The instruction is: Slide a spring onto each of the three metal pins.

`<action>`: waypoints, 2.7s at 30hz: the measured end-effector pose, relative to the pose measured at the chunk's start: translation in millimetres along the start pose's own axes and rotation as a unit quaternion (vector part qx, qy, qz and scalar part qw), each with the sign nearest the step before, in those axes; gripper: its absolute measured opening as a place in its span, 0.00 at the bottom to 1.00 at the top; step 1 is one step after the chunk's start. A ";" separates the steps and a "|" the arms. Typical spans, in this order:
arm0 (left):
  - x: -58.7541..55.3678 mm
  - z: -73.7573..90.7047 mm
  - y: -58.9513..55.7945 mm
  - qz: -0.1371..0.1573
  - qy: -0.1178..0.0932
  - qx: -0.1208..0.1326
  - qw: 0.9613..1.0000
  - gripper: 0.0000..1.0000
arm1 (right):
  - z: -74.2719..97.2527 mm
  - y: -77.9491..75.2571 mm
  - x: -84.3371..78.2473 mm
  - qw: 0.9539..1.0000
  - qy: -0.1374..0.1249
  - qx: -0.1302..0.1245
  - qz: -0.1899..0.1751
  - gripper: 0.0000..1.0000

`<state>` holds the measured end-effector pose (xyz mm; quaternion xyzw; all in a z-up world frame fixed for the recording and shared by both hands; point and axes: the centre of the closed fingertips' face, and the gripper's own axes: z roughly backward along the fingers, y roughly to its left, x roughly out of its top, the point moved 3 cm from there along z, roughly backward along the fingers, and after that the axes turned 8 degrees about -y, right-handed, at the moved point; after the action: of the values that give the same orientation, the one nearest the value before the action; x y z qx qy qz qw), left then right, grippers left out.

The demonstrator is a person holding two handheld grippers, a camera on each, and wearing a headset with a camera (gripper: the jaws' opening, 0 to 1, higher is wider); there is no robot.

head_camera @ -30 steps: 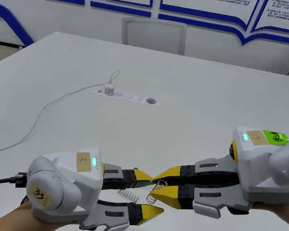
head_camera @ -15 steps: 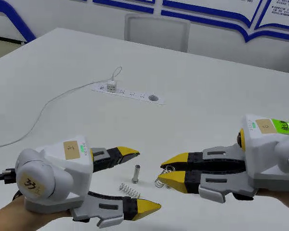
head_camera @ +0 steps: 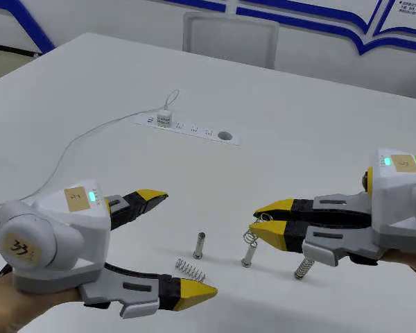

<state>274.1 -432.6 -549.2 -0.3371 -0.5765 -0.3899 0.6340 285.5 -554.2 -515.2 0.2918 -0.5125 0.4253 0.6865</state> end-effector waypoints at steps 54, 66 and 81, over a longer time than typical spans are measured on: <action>-29.1 33.9 27.0 0.039 0.047 0.074 0.995 0.97 | -41.4 -46.3 -107.2 0.987 0.124 -0.089 -0.049 0.11; -32.4 33.0 31.4 0.043 0.047 0.082 0.995 0.97 | -44.4 -44.4 -122.0 0.985 0.140 -0.088 -0.046 0.11; -35.7 33.7 28.9 0.043 0.054 0.077 0.995 0.96 | -44.2 -43.9 -129.8 0.983 0.154 -0.090 -0.038 0.14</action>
<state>282.7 -385.8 -580.4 -0.2904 -0.5545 -0.3341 0.7047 329.8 -574.8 -650.7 0.1789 -0.4257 0.3912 0.7961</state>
